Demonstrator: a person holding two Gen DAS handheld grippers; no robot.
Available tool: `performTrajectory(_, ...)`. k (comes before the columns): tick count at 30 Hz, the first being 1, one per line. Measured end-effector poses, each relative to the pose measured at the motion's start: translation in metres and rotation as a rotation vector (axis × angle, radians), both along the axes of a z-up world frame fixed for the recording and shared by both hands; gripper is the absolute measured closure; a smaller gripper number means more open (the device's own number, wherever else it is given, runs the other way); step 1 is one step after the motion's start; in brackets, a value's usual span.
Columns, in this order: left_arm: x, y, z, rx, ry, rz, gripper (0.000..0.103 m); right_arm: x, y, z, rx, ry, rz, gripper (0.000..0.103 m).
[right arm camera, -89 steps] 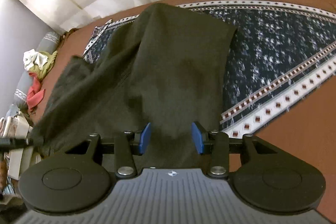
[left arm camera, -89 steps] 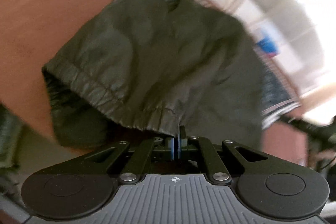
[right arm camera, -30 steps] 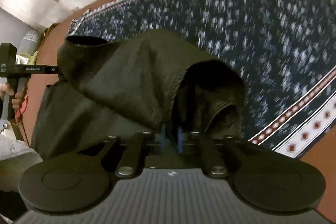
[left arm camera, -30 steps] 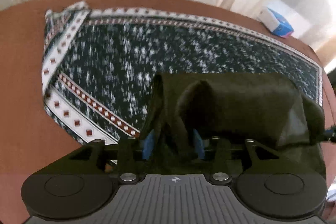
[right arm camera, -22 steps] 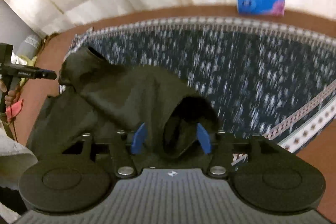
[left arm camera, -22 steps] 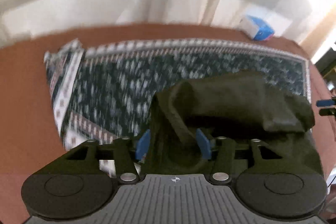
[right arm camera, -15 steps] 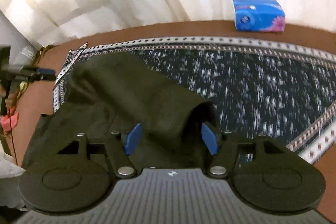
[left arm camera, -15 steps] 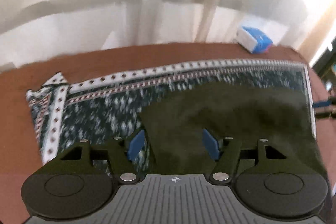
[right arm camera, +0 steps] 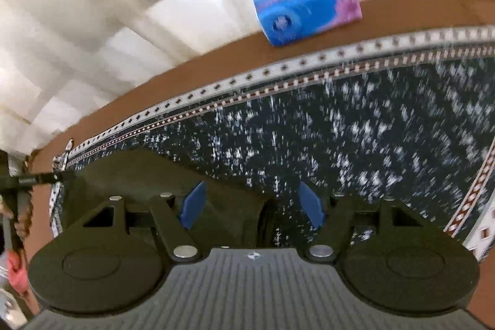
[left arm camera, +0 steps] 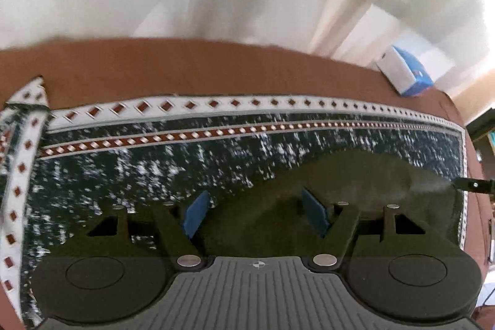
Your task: Fold clothes
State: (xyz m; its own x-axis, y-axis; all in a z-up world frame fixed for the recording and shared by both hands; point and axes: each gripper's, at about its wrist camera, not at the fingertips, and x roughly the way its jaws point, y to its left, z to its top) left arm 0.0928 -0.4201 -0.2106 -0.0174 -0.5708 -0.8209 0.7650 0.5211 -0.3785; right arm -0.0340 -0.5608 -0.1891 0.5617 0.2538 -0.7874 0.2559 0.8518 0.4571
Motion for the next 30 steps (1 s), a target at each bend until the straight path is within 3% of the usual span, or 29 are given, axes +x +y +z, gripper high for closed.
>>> performTrajectory(3,0.000,-0.004,-0.007,0.012,0.019,-0.008,0.024,0.002,0.002,-0.014,0.084,0.032,-0.012,0.034)
performTrajectory(5,-0.001,-0.004,-0.007,0.005,0.035,-0.018,0.030,0.004,0.004,-0.023,0.137,0.054,-0.013,0.042)
performTrajectory(6,-0.003,-0.005,-0.008,0.009,0.035,-0.030,0.043,0.005,0.006,-0.025,0.147,0.065,-0.007,0.043)
performTrajectory(7,-0.005,-0.005,-0.008,0.017,0.029,-0.039,0.058,0.006,0.008,-0.027,0.162,0.080,0.006,0.052)
performTrajectory(8,-0.008,-0.005,-0.009,0.025,0.018,-0.050,0.069,0.008,0.011,-0.030,0.186,0.099,0.025,0.069)
performTrajectory(10,-0.012,0.000,-0.007,0.016,0.005,-0.061,0.097,0.011,0.016,-0.030,0.206,0.124,0.064,0.087)
performTrajectory(13,-0.013,0.012,0.010,-0.051,-0.023,-0.020,0.101,0.012,0.031,-0.009,0.125,0.075,0.135,0.090)
performTrajectory(21,0.019,0.016,0.078,-0.258,-0.144,0.137,0.103,0.041,0.034,0.083,-0.015,-0.186,0.235,0.091)
performTrajectory(25,0.044,-0.007,0.085,-0.279,-0.194,0.221,0.103,0.074,0.028,0.093,-0.091,-0.242,0.215,0.091)
performTrajectory(27,0.052,-0.022,0.075,-0.234,-0.174,0.218,0.103,0.092,0.023,0.085,-0.126,-0.242,0.174,0.091)
performTrajectory(28,0.049,-0.023,0.070,-0.210,-0.155,0.201,0.098,0.099,0.020,0.079,-0.138,-0.231,0.147,0.091)
performTrajectory(29,0.047,-0.025,0.065,-0.186,-0.137,0.185,0.083,0.103,0.017,0.070,-0.147,-0.198,0.123,0.090)
performTrajectory(30,0.045,-0.026,0.060,-0.162,-0.118,0.168,0.075,0.108,0.014,0.060,-0.158,-0.152,0.104,0.087)
